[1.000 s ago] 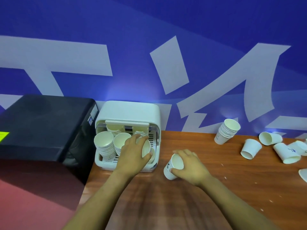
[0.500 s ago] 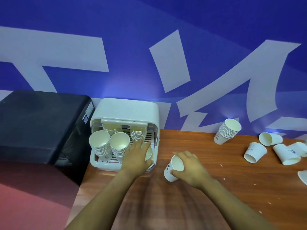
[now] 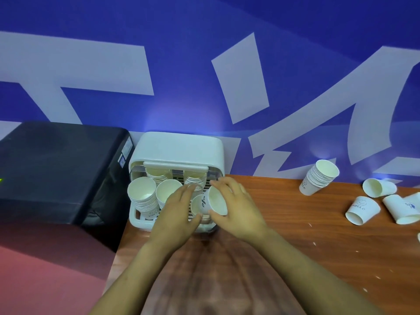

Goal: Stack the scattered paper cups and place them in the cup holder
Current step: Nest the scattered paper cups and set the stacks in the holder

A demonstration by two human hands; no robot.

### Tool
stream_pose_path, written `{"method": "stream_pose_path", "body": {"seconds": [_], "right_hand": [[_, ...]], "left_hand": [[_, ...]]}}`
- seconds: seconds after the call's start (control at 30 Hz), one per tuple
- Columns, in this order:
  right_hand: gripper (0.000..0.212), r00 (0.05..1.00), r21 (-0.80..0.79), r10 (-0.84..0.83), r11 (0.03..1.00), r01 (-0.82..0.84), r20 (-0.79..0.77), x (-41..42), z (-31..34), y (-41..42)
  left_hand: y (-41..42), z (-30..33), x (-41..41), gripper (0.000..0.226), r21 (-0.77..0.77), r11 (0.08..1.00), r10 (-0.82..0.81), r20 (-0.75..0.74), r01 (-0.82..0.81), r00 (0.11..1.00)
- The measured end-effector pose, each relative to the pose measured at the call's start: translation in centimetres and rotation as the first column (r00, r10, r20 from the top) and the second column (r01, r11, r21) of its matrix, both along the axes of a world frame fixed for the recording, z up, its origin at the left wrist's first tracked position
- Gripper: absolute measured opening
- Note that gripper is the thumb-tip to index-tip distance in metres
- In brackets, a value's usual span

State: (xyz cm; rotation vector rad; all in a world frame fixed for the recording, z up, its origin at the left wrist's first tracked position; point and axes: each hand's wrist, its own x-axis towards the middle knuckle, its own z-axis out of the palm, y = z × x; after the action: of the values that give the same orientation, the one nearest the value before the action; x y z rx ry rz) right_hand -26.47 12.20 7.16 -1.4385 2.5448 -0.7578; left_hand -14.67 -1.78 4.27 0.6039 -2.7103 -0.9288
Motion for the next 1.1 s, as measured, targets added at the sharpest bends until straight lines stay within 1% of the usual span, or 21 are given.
{"method": "stream_pose_path", "body": {"seconds": [0.13,0.2,0.27,0.33,0.37,0.43,0.53,0.67,0.73,0.83,0.9,1.03,1.1], "right_hand": [[0.064,0.999,0.07,0.018,0.997,-0.016,-0.036,0.3,-2.1,-2.1],[0.067,0.999,0.147,0.022,0.989,-0.017,-0.031,0.4,-3.4,-2.6],[0.077,0.999,0.242,0.031,0.97,-0.034,0.016,0.5,-4.7,-2.8],[0.091,0.994,0.34,0.027,0.938,-0.061,0.106,0.6,-5.6,-2.6],[0.095,0.989,0.381,0.016,0.922,-0.07,0.145,0.6,-5.8,-2.5],[0.096,0.98,0.42,-0.004,0.904,-0.081,0.197,0.6,-5.7,-2.0],[0.092,0.972,0.403,0.005,0.91,-0.102,0.234,0.1,-5.0,-1.0],[0.073,0.975,0.341,-0.037,0.939,-0.041,0.22,-1.1,-3.2,2.2],[0.064,0.97,0.384,-0.085,0.923,-0.01,0.229,-2.0,-2.7,4.9],[0.054,0.969,0.501,-0.147,0.865,0.029,0.199,-3.5,-2.3,9.9],[0.05,0.963,0.546,-0.195,0.835,0.064,0.187,-4.8,-1.9,13.1],[0.047,0.94,0.522,-0.276,0.842,0.136,0.199,-8.0,-1.6,19.6],[0.046,0.935,0.507,-0.286,0.85,0.147,0.209,-10.0,-1.8,22.8]], "left_hand": [[-0.7,0.2,1.0,0.073,-0.001,1.0,0.026,-0.023,-0.026,0.999],[-0.9,0.0,1.4,0.073,-0.003,1.0,0.031,-0.023,-0.031,0.999],[-1.0,-0.1,1.7,0.074,-0.01,0.999,0.034,-0.013,-0.034,0.999],[-0.8,-0.1,1.9,0.073,-0.019,0.999,0.034,-0.011,-0.034,0.999],[-0.6,0.0,2.0,0.072,-0.022,0.999,0.032,-0.013,-0.032,0.999],[-0.2,0.2,2.0,0.069,-0.028,0.999,0.024,-0.013,-0.024,1.0],[0.9,0.8,2.0,0.066,-0.052,0.999,0.002,-0.016,-0.003,1.0],[3.0,1.9,1.1,0.061,-0.057,0.998,-0.03,-0.015,0.029,0.999],[4.4,1.8,0.0,0.058,-0.042,0.997,-0.059,-0.01,0.059,0.998],[7.8,1.2,-1.6,0.063,0.005,0.993,-0.119,0.024,0.119,0.993],[10.4,0.8,-2.5,0.065,0.01,0.988,-0.153,0.039,0.153,0.987],[15.5,0.5,-5.3,0.065,-0.026,0.982,-0.186,0.082,0.189,0.979],[18.3,0.6,-7.3,0.065,-0.034,0.98,-0.19,0.109,0.194,0.976]]}}
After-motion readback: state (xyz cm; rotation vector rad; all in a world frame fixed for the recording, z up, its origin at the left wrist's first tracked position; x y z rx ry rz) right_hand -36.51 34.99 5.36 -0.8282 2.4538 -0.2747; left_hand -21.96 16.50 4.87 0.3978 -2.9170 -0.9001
